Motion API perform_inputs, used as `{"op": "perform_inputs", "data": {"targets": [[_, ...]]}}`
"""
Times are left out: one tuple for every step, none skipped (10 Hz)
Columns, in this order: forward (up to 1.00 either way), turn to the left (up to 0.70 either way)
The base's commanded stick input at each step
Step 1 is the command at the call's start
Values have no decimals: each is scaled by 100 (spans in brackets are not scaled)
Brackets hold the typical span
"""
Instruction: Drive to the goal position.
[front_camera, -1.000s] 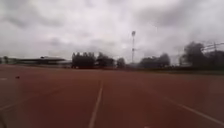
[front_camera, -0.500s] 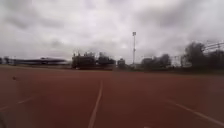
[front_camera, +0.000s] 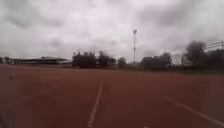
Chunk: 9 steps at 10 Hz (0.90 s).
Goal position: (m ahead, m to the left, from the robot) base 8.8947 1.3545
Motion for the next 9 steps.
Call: {"op": "perform_inputs", "data": {"targets": [[70, 0], [70, 0], [70, 0], [70, 0], [70, 0], [70, 0], [70, 0], [70, 0], [70, 0]]}}
